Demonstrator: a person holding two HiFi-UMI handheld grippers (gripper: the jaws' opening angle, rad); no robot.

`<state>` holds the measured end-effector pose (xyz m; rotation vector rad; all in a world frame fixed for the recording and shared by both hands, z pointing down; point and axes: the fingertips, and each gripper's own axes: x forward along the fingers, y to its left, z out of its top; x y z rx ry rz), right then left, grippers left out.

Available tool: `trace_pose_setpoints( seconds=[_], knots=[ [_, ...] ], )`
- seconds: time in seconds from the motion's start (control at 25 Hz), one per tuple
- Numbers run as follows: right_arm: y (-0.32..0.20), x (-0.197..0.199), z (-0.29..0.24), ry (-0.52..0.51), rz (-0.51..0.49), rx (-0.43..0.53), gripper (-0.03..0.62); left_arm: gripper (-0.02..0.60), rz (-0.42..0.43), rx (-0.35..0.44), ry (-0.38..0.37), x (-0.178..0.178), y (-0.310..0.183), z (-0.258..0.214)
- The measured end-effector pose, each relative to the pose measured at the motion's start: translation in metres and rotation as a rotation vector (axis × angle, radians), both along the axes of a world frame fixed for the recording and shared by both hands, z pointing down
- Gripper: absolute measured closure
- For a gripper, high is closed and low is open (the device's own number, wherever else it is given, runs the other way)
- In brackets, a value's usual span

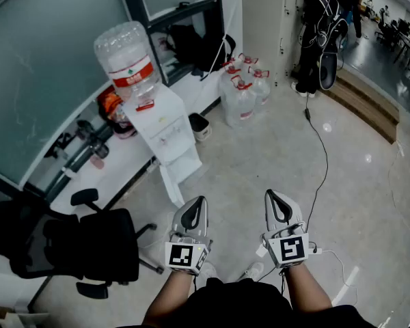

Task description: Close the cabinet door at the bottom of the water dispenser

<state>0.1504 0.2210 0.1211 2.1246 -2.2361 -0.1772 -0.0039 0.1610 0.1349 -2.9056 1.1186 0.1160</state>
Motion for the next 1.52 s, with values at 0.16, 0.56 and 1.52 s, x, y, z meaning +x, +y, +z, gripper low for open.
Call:
trace_pose_setpoints(
  seconds=[0.16,0.56,1.52],
  knots=[
    [0.000,-0.006,0.002,0.050,0.005,-0.004,0.592,0.563,0.003,-0.010,-0.012,-0.006,0.000,0.005],
    [-0.009,-0.028,0.001,0.010,-0.008,-0.010,0.591,0.563,-0.007,-0.030,-0.030,-0.023,-0.005,0.015],
    [-0.082,-0.090,0.012,0.033,-0.029,-0.056,0.591,0.563,-0.008,-0.085,-0.030,-0.094,-0.074,0.035]
  ],
)
